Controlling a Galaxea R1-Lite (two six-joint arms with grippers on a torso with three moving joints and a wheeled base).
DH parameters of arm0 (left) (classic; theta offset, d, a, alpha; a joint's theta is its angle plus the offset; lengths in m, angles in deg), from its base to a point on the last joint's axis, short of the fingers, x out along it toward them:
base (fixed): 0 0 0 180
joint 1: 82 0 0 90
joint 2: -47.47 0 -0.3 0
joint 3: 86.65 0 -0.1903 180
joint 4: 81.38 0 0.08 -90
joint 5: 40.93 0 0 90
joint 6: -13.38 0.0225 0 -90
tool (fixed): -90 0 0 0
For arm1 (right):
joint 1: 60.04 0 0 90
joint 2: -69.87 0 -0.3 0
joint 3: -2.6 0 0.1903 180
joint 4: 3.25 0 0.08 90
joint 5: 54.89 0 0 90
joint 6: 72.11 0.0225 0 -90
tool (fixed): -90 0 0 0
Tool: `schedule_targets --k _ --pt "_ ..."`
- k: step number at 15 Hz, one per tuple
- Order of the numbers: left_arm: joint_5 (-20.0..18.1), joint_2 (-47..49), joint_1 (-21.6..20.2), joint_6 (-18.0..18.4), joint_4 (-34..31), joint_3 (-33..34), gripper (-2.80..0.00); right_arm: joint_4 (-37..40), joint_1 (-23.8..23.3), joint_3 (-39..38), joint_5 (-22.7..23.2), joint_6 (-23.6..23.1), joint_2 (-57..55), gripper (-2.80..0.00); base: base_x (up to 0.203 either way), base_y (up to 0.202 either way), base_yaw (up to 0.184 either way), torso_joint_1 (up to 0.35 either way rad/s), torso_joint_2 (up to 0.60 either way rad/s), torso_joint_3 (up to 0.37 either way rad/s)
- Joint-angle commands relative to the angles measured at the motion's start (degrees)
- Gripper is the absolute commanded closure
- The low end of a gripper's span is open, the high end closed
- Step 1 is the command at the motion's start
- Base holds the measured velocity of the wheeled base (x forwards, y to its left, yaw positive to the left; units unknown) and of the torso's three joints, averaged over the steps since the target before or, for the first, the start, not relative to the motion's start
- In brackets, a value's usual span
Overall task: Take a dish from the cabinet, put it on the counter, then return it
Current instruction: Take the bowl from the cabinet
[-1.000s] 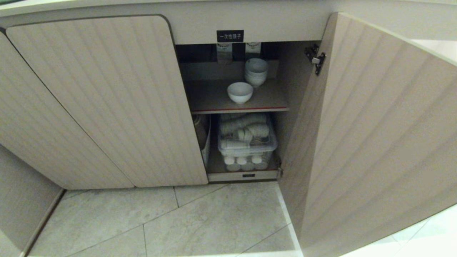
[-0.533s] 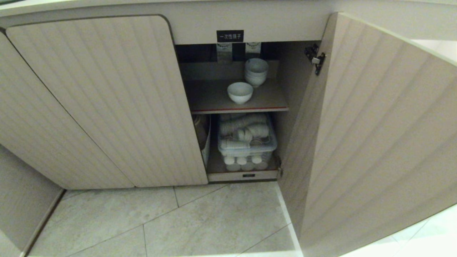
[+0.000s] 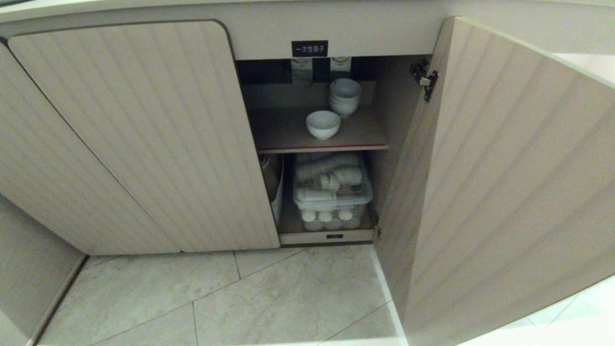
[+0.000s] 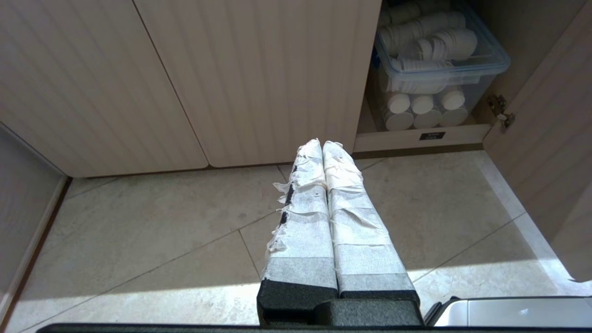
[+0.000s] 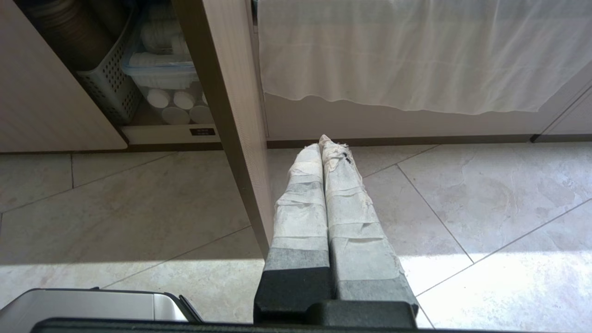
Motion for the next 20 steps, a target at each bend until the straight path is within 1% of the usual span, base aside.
schedule_targets --k 1,20 --pt "0.0 0.0 0.0 0.0 0.0 0.0 0.00 0.0 0.0 0.0 0.0 0.0 0.0 0.00 0.000 0.000 0.000 0.000 0.00 0.000" --pt "0.0 0.0 0.0 -0.1 0.0 0.0 0.00 0.0 0.0 0.0 0.0 0.0 0.0 0.00 0.000 0.000 0.000 0.000 0.00 0.000"
